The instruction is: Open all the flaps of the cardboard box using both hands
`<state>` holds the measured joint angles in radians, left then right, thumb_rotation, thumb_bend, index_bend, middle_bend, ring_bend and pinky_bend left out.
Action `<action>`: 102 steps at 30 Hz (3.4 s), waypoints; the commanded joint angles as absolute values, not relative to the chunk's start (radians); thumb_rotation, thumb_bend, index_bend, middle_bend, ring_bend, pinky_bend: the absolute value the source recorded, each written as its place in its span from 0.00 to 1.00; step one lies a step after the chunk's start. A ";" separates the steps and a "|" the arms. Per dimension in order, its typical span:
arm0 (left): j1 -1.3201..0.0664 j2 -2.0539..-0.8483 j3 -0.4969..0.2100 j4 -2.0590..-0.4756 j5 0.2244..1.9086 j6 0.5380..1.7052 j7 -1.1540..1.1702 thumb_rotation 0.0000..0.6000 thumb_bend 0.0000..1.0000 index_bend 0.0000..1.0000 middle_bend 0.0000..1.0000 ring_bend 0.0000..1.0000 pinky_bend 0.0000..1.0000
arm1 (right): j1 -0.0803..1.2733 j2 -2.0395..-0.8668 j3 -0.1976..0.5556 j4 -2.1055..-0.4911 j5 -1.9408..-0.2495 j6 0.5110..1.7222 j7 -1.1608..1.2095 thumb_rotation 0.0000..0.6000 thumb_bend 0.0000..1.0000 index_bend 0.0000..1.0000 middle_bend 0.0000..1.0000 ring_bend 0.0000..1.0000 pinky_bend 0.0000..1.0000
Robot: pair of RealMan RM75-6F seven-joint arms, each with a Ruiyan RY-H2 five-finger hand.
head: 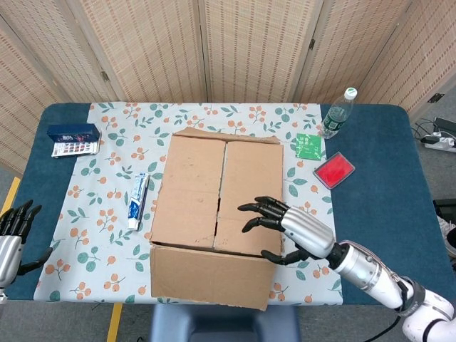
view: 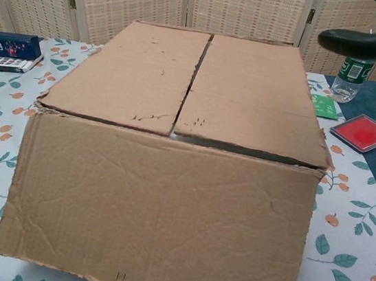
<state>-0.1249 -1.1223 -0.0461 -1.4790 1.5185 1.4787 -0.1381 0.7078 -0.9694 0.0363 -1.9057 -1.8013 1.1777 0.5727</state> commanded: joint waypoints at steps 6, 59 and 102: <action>-0.129 -1.124 -0.044 -1.478 1.522 1.474 -0.136 1.00 0.36 0.00 0.00 0.00 0.00 | 0.834 -0.962 0.159 -1.937 -1.664 0.953 0.159 0.74 0.73 0.51 0.25 0.24 0.16; -0.121 -1.109 -0.035 -1.464 1.540 1.492 -0.198 1.00 0.36 0.00 0.00 0.00 0.00 | 1.031 -1.217 0.175 -1.793 -1.360 0.705 -0.395 0.51 0.80 0.37 0.18 0.21 0.13; -0.122 -1.116 -0.039 -1.468 1.540 1.494 -0.182 1.00 0.36 0.00 0.00 0.00 0.00 | 1.034 -1.141 0.149 -1.858 -1.285 0.751 -0.430 0.50 0.80 0.36 0.16 0.19 0.10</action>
